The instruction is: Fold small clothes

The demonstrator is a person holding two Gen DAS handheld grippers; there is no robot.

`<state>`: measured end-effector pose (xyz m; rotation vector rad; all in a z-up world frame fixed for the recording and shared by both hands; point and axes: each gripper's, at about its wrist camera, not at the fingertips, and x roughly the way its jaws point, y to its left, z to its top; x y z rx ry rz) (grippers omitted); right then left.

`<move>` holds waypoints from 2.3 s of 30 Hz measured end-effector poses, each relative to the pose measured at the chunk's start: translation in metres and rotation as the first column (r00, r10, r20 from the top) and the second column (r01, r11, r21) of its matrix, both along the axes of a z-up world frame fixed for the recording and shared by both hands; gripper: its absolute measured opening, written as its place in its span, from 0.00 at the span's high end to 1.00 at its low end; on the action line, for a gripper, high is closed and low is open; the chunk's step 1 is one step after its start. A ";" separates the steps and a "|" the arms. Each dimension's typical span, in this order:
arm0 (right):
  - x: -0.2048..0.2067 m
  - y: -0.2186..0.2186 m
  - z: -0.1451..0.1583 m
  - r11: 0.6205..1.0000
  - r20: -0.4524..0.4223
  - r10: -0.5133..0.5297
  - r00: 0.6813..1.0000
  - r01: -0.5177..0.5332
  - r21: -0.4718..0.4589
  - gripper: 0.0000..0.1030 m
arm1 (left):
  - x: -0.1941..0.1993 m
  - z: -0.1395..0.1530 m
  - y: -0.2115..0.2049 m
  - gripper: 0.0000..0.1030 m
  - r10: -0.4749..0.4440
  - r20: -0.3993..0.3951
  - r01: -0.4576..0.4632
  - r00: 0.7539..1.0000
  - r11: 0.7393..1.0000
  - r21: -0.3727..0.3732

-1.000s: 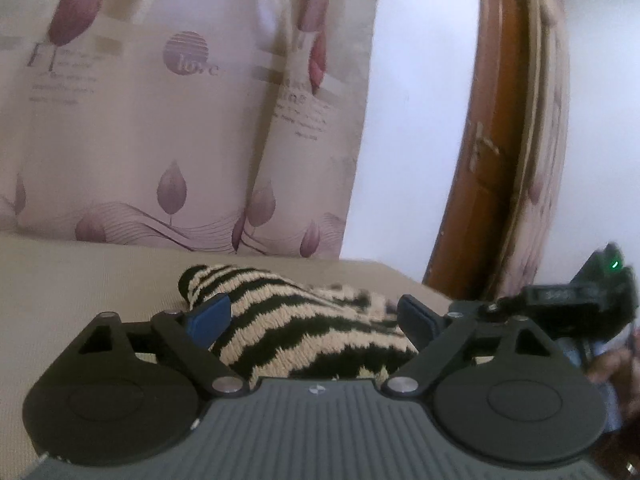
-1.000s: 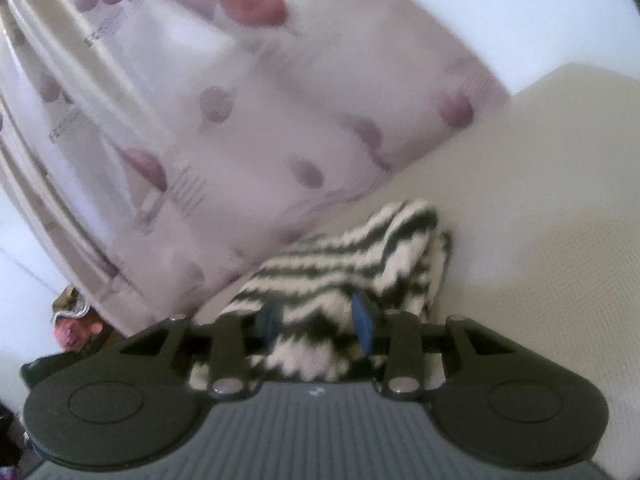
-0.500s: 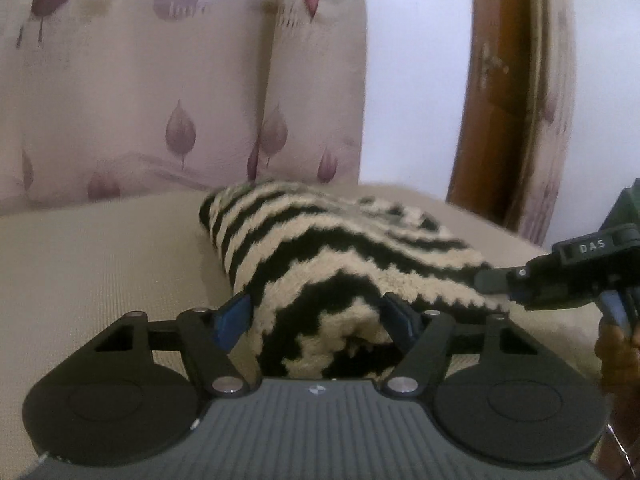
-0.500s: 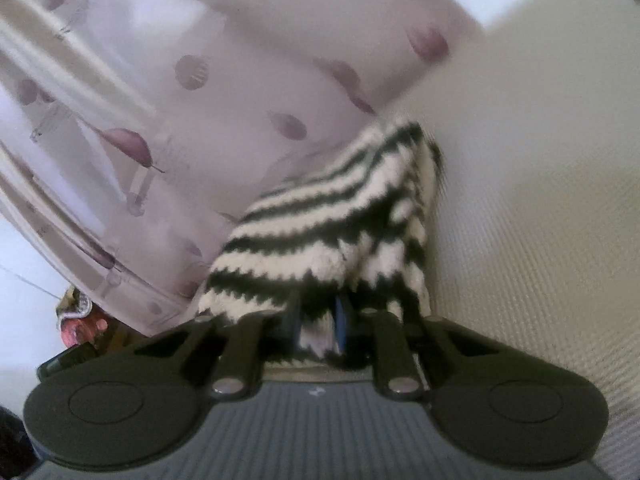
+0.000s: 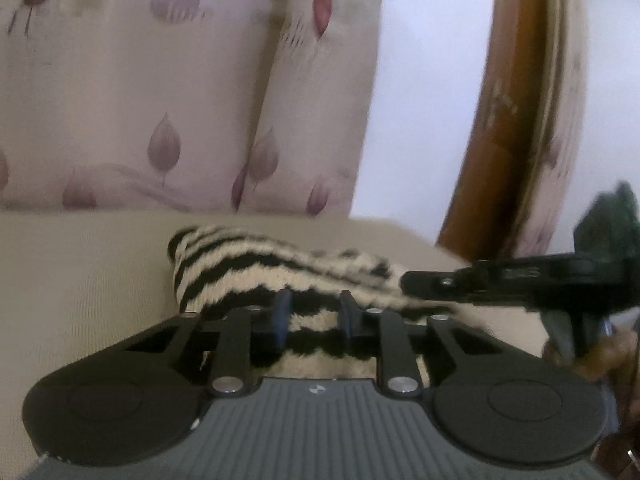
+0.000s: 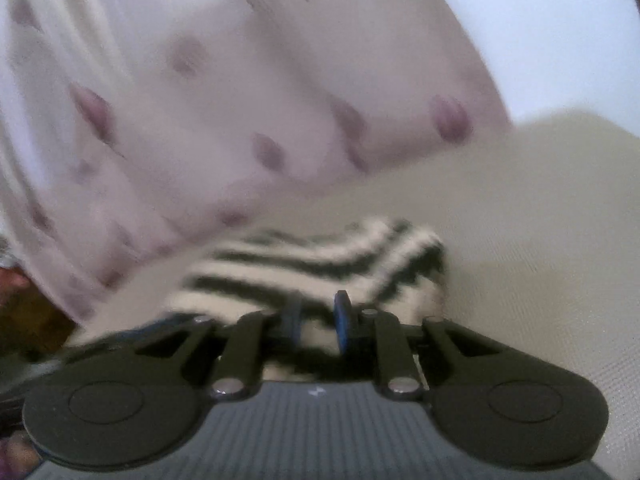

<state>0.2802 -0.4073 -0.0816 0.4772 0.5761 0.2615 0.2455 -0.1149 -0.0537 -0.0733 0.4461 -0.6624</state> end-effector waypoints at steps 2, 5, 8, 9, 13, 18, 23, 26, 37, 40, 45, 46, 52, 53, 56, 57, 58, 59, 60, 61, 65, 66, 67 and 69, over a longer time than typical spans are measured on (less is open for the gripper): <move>0.012 0.006 -0.017 0.997 -0.006 0.037 0.999 -0.036 0.066 0.84 | 0.000 -0.008 0.006 0.78 0.009 -0.011 -0.009 1.000 1.000 -0.003; 0.030 0.021 -0.012 0.994 -0.010 0.109 0.994 -0.109 0.000 0.84 | -0.004 -0.013 0.017 0.78 0.028 -0.009 -0.028 1.000 1.000 -0.010; 0.045 0.020 -0.008 0.987 -0.034 0.156 0.987 -0.157 -0.032 0.86 | -0.001 -0.014 0.025 0.78 0.042 -0.043 -0.044 0.998 0.998 -0.050; 0.043 0.013 -0.007 0.987 -0.040 0.157 0.987 -0.158 -0.012 0.86 | 0.000 -0.013 0.023 0.78 0.042 -0.050 -0.045 0.998 0.998 -0.054; 0.013 -0.016 0.011 0.993 0.048 0.094 0.994 -0.097 0.074 0.82 | 0.001 -0.014 0.019 0.78 0.035 -0.041 -0.037 0.999 0.997 -0.062; 0.033 -0.010 0.029 0.993 0.058 0.079 0.995 -0.074 -0.094 0.82 | 0.001 -0.014 0.017 0.74 0.026 -0.040 -0.028 0.999 0.998 -0.061; 0.057 0.004 -0.019 0.969 -0.015 0.093 0.996 -0.094 -0.230 0.85 | 0.001 -0.017 0.018 0.74 0.016 -0.036 -0.019 0.999 0.998 -0.061; 0.051 -0.003 -0.015 0.979 -0.017 0.073 0.997 -0.075 -0.191 0.84 | 0.000 -0.017 0.017 0.74 0.013 -0.031 -0.014 0.999 0.998 -0.056; -0.068 0.037 -0.020 0.901 0.139 0.140 0.980 -0.067 -0.428 0.84 | -0.007 -0.018 0.013 0.61 -0.015 -0.003 0.014 1.000 0.998 -0.059; -0.068 0.027 -0.023 0.937 0.142 0.099 0.985 -0.045 -0.346 0.84 | -0.014 -0.020 0.009 0.60 -0.009 0.044 0.010 0.999 1.000 -0.029; -0.069 0.031 -0.023 0.931 0.147 0.105 0.984 -0.045 -0.362 0.84 | -0.019 -0.013 0.014 0.52 0.001 0.041 0.002 0.999 0.998 -0.056; -0.069 0.030 -0.023 0.933 0.146 0.105 0.984 -0.047 -0.356 0.84 | -0.022 -0.010 0.014 0.50 0.004 0.049 -0.001 0.999 0.998 -0.056; -0.072 0.035 -0.021 0.916 0.157 0.103 0.982 -0.032 -0.401 0.83 | -0.040 0.001 0.016 0.31 0.074 0.116 -0.073 0.990 0.997 -0.014; -0.073 0.035 -0.021 0.914 0.158 0.103 0.982 -0.031 -0.405 0.83 | -0.040 -0.001 0.016 0.34 0.085 0.107 -0.086 0.991 0.996 0.008; -0.073 0.035 -0.021 0.913 0.160 0.103 0.982 -0.030 -0.407 0.83 | -0.035 -0.009 0.019 0.48 0.107 0.060 -0.109 0.992 0.993 0.032; -0.072 0.035 -0.021 0.913 0.161 0.104 0.981 -0.030 -0.407 0.83 | -0.034 -0.011 0.021 0.49 0.115 0.059 -0.117 0.992 0.992 0.037; -0.073 0.036 -0.021 0.911 0.161 0.105 0.981 -0.030 -0.410 0.83 | -0.033 -0.012 0.022 0.49 0.114 0.062 -0.117 0.992 0.992 0.043; -0.072 0.036 -0.021 0.910 0.162 0.105 0.981 -0.029 -0.413 0.83 | -0.034 -0.013 0.021 0.49 0.112 0.069 -0.116 0.991 0.992 0.056; -0.072 0.036 -0.021 0.910 0.162 0.105 0.981 -0.029 -0.413 0.83 | -0.034 -0.014 0.019 0.49 0.112 0.079 -0.118 0.991 0.990 0.077; -0.072 0.036 -0.021 0.911 0.161 0.106 0.981 -0.031 -0.411 0.83 | -0.034 -0.015 0.016 0.49 0.111 0.085 -0.118 0.990 0.989 0.090; -0.072 0.036 -0.021 0.913 0.160 0.105 0.982 -0.031 -0.406 0.83 | -0.033 -0.019 0.017 0.47 0.116 0.088 -0.123 0.989 0.988 0.089; -0.072 0.035 -0.021 0.913 0.160 0.105 0.982 -0.031 -0.406 0.83 | -0.032 -0.020 0.017 0.46 0.117 0.086 -0.124 0.989 0.989 0.084; -0.072 0.035 -0.022 0.914 0.160 0.105 0.982 -0.032 -0.404 0.83 | -0.032 -0.020 0.017 0.46 0.119 0.084 -0.126 0.989 0.989 0.083; -0.071 0.035 -0.021 0.915 0.160 0.103 0.982 -0.031 -0.402 0.83 | -0.031 -0.020 0.017 0.45 0.121 0.078 -0.127 0.990 0.989 0.081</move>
